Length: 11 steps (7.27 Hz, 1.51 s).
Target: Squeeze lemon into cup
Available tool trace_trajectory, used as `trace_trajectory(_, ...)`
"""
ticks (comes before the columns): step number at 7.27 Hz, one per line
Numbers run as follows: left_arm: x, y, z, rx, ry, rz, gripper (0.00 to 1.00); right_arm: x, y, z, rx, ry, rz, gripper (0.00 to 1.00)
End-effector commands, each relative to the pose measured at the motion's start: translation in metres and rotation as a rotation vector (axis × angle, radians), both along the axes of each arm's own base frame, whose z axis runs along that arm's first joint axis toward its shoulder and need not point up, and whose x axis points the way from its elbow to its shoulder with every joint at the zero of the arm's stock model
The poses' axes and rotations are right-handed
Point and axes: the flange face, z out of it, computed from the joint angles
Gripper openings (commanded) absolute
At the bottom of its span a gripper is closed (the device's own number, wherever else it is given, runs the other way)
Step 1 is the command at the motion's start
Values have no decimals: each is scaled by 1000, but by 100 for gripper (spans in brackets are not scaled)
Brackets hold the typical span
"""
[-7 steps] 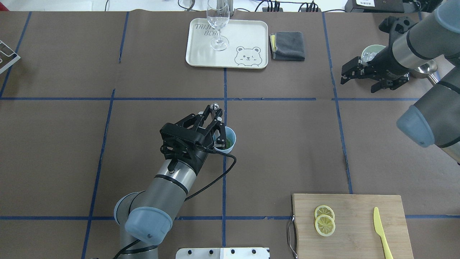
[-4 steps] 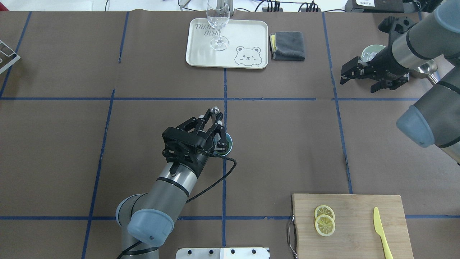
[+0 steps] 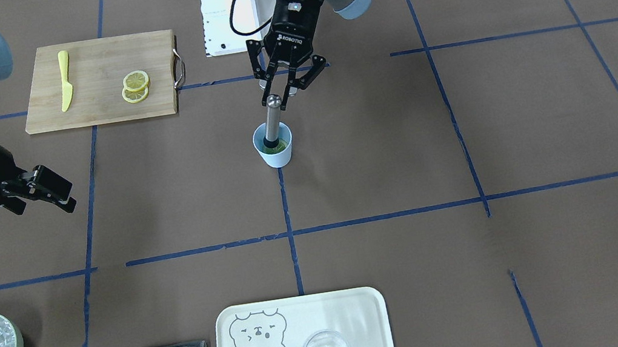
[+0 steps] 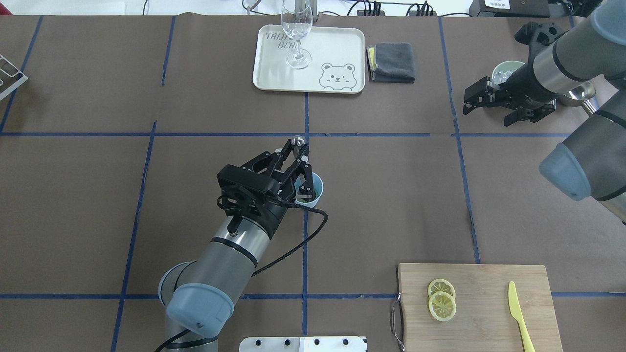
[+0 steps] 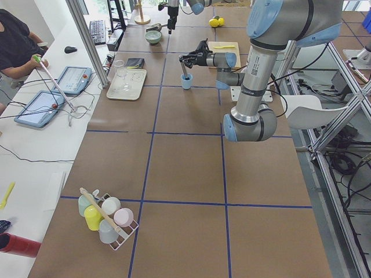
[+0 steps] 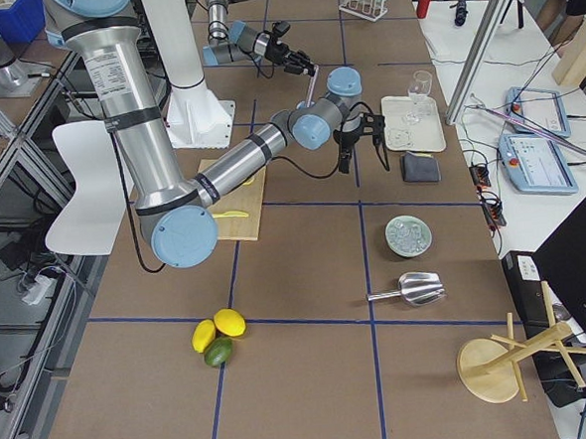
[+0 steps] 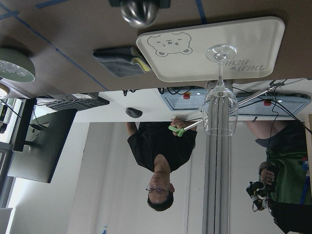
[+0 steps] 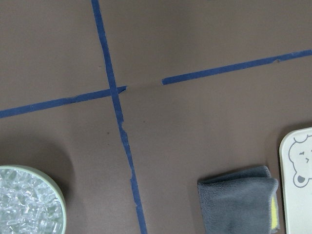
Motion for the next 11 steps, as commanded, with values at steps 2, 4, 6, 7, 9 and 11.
trace_trajectory(2, -81, -22, -56, 86, 120, -70, 0, 0, 0, 0, 0, 0, 0, 100)
trace_trajectory(4, -98, -52, -34, 86, 77, -87, 0, 2, 1, 0, 0, 0, 2, 100)
trace_trajectory(6, -117, -120, 10, 27, -132, 111, 0, 1, 2, 5, -6, 5, -1, 100)
trace_trajectory(7, -141, -159, 20, -41, -230, 259, 0, 1, 1, 4, -6, 5, 1, 100)
trace_trajectory(9, -210, -205, 72, -233, -271, 486, 0, 1, 1, 4, -9, 4, 4, 100)
trace_trajectory(11, -277, -234, 120, -660, -190, 676, 0, 1, 1, 6, -8, 7, 1, 100)
